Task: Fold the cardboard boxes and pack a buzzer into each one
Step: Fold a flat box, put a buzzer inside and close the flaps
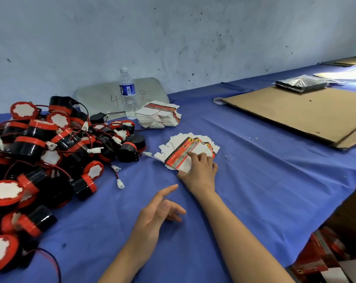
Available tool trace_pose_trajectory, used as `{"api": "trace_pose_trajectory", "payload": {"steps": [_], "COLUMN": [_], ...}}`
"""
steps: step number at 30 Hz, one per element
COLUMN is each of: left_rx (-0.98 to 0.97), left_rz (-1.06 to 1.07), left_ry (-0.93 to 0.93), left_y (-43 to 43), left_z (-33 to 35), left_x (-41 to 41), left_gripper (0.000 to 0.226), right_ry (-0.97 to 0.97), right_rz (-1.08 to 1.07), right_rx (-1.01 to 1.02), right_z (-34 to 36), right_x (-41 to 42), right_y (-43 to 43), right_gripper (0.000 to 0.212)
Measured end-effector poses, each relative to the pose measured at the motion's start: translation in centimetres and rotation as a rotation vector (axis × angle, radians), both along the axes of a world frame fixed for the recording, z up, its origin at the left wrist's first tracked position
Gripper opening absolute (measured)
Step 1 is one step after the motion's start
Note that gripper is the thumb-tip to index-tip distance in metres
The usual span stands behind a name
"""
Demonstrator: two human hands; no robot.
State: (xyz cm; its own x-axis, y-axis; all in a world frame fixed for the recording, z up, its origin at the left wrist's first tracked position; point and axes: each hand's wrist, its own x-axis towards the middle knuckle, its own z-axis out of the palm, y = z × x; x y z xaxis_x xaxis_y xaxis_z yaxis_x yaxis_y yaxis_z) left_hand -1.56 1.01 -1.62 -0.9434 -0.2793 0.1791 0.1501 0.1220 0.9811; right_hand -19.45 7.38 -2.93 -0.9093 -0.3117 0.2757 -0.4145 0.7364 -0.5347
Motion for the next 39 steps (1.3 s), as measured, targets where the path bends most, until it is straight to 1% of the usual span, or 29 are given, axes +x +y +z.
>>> {"api": "trace_pose_trajectory", "payload": {"steps": [1,3,5,6,8,10,11,13,15,16,17,18,20,21,23,25,26,27,28,29,30,31,32,33,35,37,39], "left_rx": [-0.001,-0.01,-0.011,-0.014,-0.015,-0.024,-0.029,-0.032,-0.025,-0.016,-0.002,0.021,0.096,0.149,0.303,0.428,0.441,0.425,0.399,0.384,0.388,0.407,0.431,0.441,0.398,0.281,0.173], "left_rz": [0.0,-0.004,-0.01,-0.009,0.003,0.01,0.018,0.072,0.196,0.265,0.327,0.377,0.44,0.452,0.469,0.474,0.47,0.452,0.43,0.406,0.385,0.365,0.356,0.358,0.372,0.384,0.423], "left_ry": [0.0,0.0,0.011,0.014,0.019,0.026,0.029,0.041,0.092,0.128,0.161,0.194,0.248,0.259,0.273,0.276,0.277,0.282,0.278,0.266,0.251,0.235,0.228,0.227,0.233,0.234,0.246], "left_y": [0.0,-0.1,0.0,0.0,-0.1,-0.2,-0.3,-0.3,-0.3,-0.3,-0.5,-0.8,-1.3,-1.5,-1.7,-1.6,-1.5,-1.5,-1.3,-1.1,-0.9,-0.8,-0.8,-0.8,-0.7,-0.6,-0.4], "left_z": [-0.1,-0.2,-0.2,-0.2,-0.4,-0.7,-0.8,-0.9,-0.8,-0.7,-0.6,-0.6,-0.4,-0.4,-0.5,-0.4,-0.5,-0.5,-0.4,-0.2,-0.1,0.0,-0.2,-0.4,-0.6,-0.7,-0.3], "left_x": [0.0,0.0,0.0,0.0,-0.1,-0.2,-0.2,-0.3,-0.5,-0.6,-0.7,-0.8,-0.8,-0.8,-0.8,-0.7,-0.6,-0.5,-0.4,-0.3,-0.3,-0.2,-0.1,0.0,0.0,0.2,0.3], "left_gripper": [0.057,0.053,0.057,0.061,0.064,0.064,0.064,0.067,0.067,0.066,0.066,0.065,0.059,0.051,0.038,0.04,0.039,0.039,0.044,0.056,0.076,0.093,0.101,0.102,0.101,0.108,0.102], "right_ry": [0.015,0.024,0.031,0.068,0.184,0.227,0.177,-0.075,-0.395,-0.53,-0.613,-0.639,-0.629,-0.623,-0.549,-0.409,-0.394,-0.426,-0.496,-0.567,-0.613,-0.638,-0.662,-0.685,-0.716,-0.751,-0.8], "right_rz": [0.007,0.052,0.148,0.173,0.128,0.042,0.005,-0.028,0.047,0.117,0.185,0.242,0.348,0.401,0.496,0.548,0.572,0.592,0.616,0.647,0.672,0.696,0.717,0.729,0.732,0.709,0.697], "right_rx": [-0.052,-0.264,-0.53,-0.622,-0.735,-0.863,-0.943,-1.149,-1.371,-1.434,-1.41,-1.323,-1.096,-0.985,-0.763,-0.579,-0.538,-0.531,-0.548,-0.564,-0.562,-0.551,-0.551,-0.562,-0.597,-0.629,-0.664], "right_z": [0.1,0.4,0.8,1.1,1.7,2.1,2.3,2.6,3.0,3.2,3.4,3.5,3.5,3.5,3.3,2.8,2.7,2.7,2.7,2.7,2.8,2.9,3.0,3.1,3.3,3.5,3.6], "right_x": [0.1,0.3,0.5,0.7,1.0,1.4,1.7,1.7,1.4,1.3,1.4,1.5,2.1,2.6,3.6,4.2,4.5,4.8,5.1,5.2,5.4,5.5,5.5,5.6,5.5,5.4,5.1], "right_y": [0.0,0.2,0.7,0.8,0.9,0.8,0.8,1.0,1.6,1.8,1.9,1.9,1.6,1.4,0.9,0.3,0.2,0.1,0.0,0.0,0.0,0.0,0.1,0.1,0.2,0.3,0.2], "right_gripper": [0.061,0.056,0.045,0.04,0.031,0.027,0.025,0.023,0.022,0.019,0.017,0.018,0.024,0.028,0.031,0.026,0.021,0.022,0.03,0.038,0.043,0.044,0.043,0.041,0.037,0.039,0.045]}}
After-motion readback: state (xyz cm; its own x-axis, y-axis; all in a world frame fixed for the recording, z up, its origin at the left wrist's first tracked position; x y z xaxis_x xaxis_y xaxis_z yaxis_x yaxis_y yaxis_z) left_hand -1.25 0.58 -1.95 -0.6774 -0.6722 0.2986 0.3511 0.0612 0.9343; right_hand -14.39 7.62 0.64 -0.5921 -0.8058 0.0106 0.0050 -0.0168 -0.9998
